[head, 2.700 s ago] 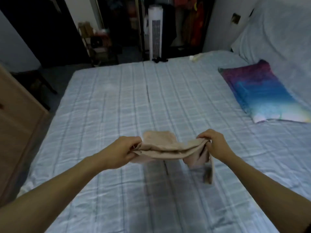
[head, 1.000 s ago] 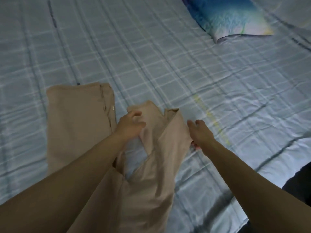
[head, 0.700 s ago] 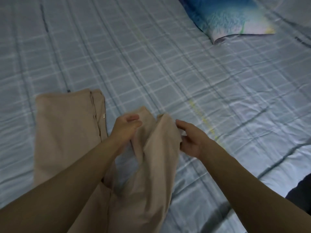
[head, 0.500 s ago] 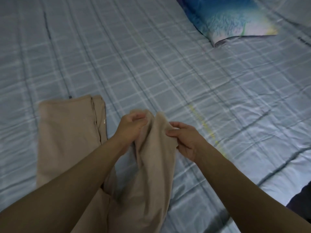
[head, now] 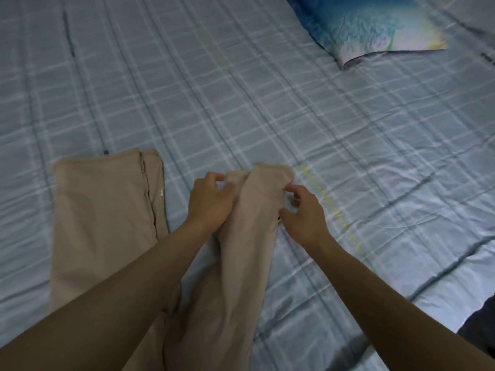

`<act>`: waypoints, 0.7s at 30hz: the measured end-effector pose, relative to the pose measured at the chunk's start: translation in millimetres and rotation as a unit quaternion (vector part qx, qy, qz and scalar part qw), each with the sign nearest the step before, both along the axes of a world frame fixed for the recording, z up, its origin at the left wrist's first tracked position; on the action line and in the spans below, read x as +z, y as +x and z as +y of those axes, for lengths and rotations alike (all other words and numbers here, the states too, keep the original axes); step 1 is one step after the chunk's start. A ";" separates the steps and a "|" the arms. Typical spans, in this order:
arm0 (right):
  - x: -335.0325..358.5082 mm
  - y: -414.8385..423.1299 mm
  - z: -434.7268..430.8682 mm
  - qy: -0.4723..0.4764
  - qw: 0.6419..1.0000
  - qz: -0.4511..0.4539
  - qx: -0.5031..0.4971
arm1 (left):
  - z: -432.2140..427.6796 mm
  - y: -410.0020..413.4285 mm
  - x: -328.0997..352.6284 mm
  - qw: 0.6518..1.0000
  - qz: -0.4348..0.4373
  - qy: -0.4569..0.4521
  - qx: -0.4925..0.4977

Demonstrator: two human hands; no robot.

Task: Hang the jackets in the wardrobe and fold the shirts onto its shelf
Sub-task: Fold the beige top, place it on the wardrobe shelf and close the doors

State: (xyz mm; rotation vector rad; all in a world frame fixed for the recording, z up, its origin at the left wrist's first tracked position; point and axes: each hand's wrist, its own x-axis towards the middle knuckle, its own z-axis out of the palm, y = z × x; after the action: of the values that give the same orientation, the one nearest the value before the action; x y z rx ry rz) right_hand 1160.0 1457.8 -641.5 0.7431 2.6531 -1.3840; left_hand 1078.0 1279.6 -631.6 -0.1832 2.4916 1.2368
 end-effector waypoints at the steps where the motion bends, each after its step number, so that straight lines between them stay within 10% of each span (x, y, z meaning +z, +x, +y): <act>1: -1.3 0.2 -1.1 0.006 0.999 -0.022 -0.028 | -2.1 5.2 -4.1 0.999 -0.011 -0.023 -0.034; 11: 5.4 -31.8 -19.5 -0.189 0.971 -0.076 -0.122 | 23.7 -2.7 -17.8 0.999 -0.039 -0.013 -0.036; 17: 21.6 -19.6 -10.8 -0.211 0.963 0.121 -0.113 | 33.8 -17.4 -0.4 0.965 -0.068 0.231 -0.109; 21: -0.1 -13.3 5.8 -0.165 0.966 0.059 -0.189 | 39.3 -23.3 -15.7 0.992 -0.007 0.006 -0.127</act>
State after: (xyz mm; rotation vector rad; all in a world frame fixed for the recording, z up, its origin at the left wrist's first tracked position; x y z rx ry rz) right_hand 1146.7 1463.6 -641.7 1.1954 2.3414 -1.9554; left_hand 1054.8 1318.9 -647.3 0.1259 2.4051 1.1395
